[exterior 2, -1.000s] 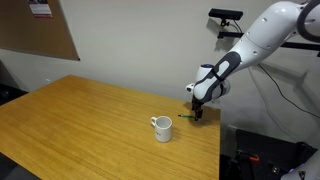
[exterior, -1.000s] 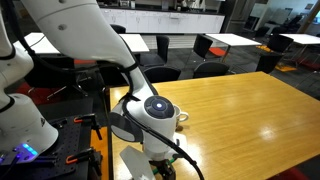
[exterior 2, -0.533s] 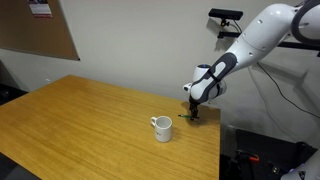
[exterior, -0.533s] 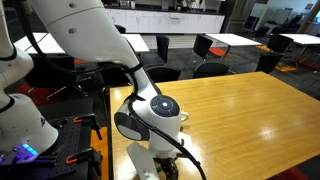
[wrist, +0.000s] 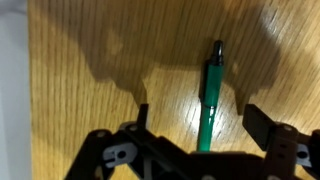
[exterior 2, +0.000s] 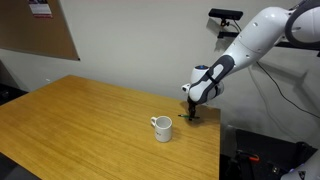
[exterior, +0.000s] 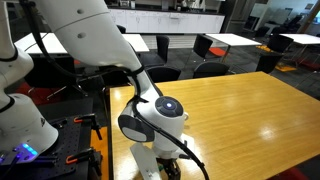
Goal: Put the green pen inside the white mug
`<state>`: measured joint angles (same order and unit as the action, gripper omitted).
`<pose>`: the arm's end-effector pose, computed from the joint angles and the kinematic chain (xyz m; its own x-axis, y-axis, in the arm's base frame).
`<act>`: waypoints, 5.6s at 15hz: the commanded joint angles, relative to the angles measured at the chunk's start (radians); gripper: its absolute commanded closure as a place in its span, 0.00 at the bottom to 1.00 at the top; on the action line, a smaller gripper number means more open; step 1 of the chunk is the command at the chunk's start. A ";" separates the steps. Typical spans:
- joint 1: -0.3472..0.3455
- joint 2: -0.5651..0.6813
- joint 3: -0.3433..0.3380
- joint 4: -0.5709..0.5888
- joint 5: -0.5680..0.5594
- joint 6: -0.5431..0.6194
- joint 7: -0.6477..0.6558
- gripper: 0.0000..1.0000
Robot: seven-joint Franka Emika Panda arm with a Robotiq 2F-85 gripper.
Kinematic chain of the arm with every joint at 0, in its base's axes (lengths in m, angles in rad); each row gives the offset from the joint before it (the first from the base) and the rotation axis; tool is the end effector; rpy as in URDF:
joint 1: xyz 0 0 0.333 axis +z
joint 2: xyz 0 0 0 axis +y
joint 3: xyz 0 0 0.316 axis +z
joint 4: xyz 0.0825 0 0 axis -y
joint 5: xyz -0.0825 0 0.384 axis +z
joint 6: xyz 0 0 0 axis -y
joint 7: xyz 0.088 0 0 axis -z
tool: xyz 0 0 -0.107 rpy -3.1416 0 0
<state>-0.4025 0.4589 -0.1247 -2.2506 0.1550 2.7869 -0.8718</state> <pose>0.4671 -0.2825 0.1678 0.9744 0.2161 0.0618 0.2127 -0.9754 0.0572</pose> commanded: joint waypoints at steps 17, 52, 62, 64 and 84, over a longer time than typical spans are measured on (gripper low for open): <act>0.018 -0.043 0.002 -0.009 -0.099 0.032 0.133 0.97; 0.260 -0.604 0.045 -0.228 -0.482 -0.085 0.787 0.97; 0.154 -0.632 0.170 -0.220 -1.250 0.038 1.588 0.97; 0.155 -0.633 0.187 -0.216 -1.405 0.021 1.746 0.97; 0.183 -0.615 0.230 -0.214 -1.648 -0.048 2.125 0.97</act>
<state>-0.2265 -0.1491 0.0774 -2.4723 -1.4176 2.7973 1.1446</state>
